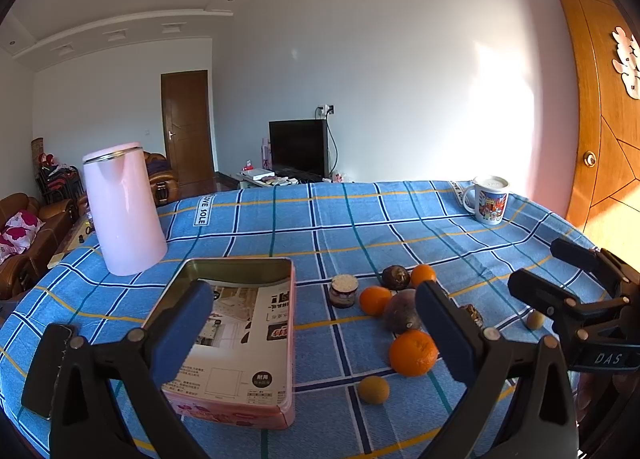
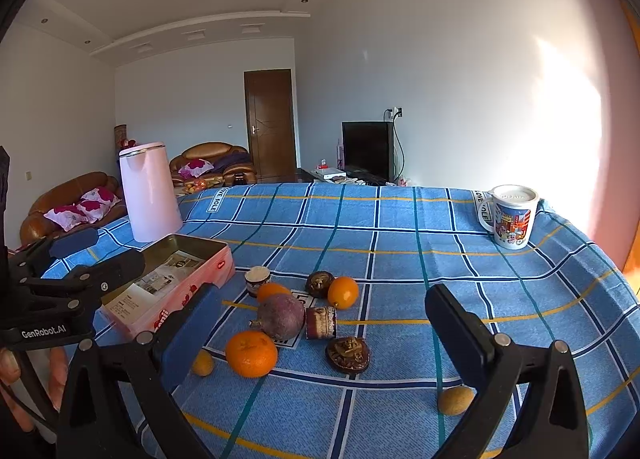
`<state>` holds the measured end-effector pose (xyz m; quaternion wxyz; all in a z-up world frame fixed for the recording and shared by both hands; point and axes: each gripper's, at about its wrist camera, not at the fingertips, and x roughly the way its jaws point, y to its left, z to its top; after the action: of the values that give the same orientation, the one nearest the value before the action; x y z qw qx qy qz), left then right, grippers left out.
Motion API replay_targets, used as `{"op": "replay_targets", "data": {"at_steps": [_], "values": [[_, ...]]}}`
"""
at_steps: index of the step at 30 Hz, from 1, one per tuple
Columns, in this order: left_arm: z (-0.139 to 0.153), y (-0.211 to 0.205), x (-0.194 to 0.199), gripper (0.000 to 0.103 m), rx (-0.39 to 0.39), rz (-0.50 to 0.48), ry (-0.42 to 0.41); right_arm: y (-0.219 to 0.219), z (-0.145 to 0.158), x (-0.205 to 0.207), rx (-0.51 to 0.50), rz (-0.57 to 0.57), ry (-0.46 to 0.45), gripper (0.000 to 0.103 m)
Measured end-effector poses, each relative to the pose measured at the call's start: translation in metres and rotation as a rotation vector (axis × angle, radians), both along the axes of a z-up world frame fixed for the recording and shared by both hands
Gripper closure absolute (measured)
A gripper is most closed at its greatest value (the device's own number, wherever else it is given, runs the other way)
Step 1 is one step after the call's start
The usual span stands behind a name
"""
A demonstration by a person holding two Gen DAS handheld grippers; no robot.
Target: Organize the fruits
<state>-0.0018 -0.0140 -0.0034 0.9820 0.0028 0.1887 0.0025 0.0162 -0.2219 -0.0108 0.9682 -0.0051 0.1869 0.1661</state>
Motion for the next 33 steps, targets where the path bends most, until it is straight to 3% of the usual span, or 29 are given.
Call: {"op": "replay_targets", "data": {"at_steps": [33], "values": [[-0.0059,-0.0019,-0.0014,0.0,0.004,0.001,0.005,-0.0019,-0.0082,-0.0012,0.018,0.009,0.019,0.001]]}}
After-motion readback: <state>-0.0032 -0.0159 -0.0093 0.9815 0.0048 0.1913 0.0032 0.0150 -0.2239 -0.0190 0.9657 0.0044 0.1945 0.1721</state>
